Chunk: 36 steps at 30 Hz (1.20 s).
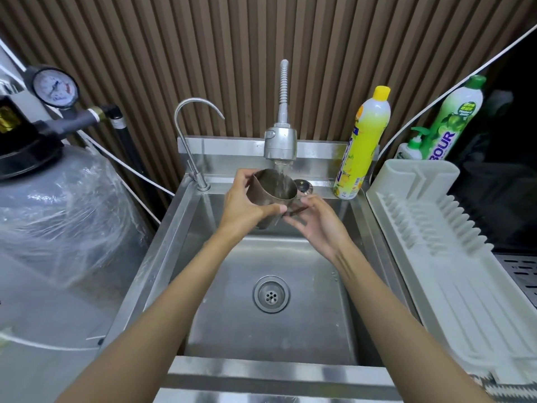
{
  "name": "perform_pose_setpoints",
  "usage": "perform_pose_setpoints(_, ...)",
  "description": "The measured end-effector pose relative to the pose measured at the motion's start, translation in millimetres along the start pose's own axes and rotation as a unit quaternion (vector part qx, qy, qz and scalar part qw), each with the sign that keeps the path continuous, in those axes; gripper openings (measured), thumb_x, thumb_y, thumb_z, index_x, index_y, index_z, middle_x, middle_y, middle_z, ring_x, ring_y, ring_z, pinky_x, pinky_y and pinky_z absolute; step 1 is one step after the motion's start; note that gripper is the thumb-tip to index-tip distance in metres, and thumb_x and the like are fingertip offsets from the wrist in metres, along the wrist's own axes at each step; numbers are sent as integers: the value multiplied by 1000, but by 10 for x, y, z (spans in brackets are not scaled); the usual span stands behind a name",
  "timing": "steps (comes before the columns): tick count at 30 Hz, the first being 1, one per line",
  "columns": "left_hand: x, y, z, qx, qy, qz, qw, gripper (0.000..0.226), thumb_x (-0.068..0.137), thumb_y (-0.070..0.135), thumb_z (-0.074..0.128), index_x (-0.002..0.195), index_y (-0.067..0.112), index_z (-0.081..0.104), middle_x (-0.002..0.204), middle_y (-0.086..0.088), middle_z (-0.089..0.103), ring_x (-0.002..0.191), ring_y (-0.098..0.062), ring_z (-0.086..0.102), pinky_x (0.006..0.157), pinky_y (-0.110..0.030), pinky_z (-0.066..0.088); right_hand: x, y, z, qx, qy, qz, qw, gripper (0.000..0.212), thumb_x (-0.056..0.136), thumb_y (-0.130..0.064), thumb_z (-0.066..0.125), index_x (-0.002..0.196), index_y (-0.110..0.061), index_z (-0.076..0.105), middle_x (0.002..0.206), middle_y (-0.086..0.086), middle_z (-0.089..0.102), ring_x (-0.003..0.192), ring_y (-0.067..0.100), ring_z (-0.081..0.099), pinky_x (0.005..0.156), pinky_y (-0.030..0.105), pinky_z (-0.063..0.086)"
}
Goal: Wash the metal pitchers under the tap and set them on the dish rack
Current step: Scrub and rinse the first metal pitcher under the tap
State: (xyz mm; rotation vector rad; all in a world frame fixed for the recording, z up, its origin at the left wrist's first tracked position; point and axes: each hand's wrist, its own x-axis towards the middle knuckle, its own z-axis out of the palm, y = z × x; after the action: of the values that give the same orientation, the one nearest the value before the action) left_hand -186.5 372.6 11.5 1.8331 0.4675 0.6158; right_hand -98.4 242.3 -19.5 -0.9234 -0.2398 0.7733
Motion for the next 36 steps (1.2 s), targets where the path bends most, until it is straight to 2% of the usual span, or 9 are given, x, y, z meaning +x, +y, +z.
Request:
perform_pose_setpoints(6,-136,110,38,108,56,-14,992,66,49,44,88,96,20,48,96,4,60,91,-12,56,77,-18,42,-123,37,-63,-77,58,-2,995,11,92,-10,51,84,-11,58,83,4,72,75,21,71,61,36,58)
perform_pose_setpoints(10,-194,109,168,82,65,-65,992,63,49,51,85,91,19,50,83,9,59,86,-11,59,76,-20,45,-194,-122,-114,-169,95,-15,981,8,89,-12,59,92,-6,63,90,9,72,77,24,72,56,37,59)
perform_pose_setpoints(16,-230,12,346,-147,17,-141,979,68,44,25,92,90,18,42,87,5,59,76,-2,59,61,-8,45,-205,-505,-23,-358,131,-108,918,15,84,-13,65,70,-11,61,82,2,71,63,7,65,47,22,52)
perform_pose_setpoints(19,-194,-24,441,-243,-1,-149,959,62,57,2,85,89,21,35,91,-1,60,82,-10,61,71,-15,47,-154,-637,37,-434,116,-150,881,15,83,-15,67,73,-7,60,87,-1,72,76,9,66,60,27,52)
perform_pose_setpoints(21,-157,-30,509,-272,4,-149,951,62,61,-6,79,90,23,33,95,-4,59,88,-15,60,80,-22,46,-121,-701,87,-445,88,-172,874,21,85,-11,65,68,-13,53,96,1,72,83,5,66,64,16,48)
perform_pose_setpoints(23,-122,-35,542,-280,21,-140,950,63,61,-10,78,91,23,33,98,-5,58,91,-14,59,84,-25,48,-69,-727,127,-430,58,-176,883,24,86,-5,61,67,-15,50,99,1,71,77,-4,64,63,9,46)
perform_pose_setpoints(26,-63,-51,518,-265,64,-111,956,67,59,-13,77,96,21,32,104,-5,55,93,-11,57,87,-24,47,57,-666,106,-368,28,-145,918,25,87,0,57,68,-15,49,103,4,70,82,6,64,71,19,50)
perform_pose_setpoints(31,-10,21,363,-76,92,-26,993,73,54,-4,85,104,13,35,105,1,55,92,-9,57,75,-1,41,168,-337,35,-89,11,-55,994,27,89,7,43,67,-8,43,83,4,70,81,21,58,70,28,56)
perform_pose_setpoints(36,-53,36,189,119,54,39,991,80,55,36,86,118,16,42,116,-5,58,107,-18,54,84,-21,41,74,-54,-46,-34,41,-1,999,21,94,-8,45,75,-13,52,77,5,66,73,17,66,77,39,57)
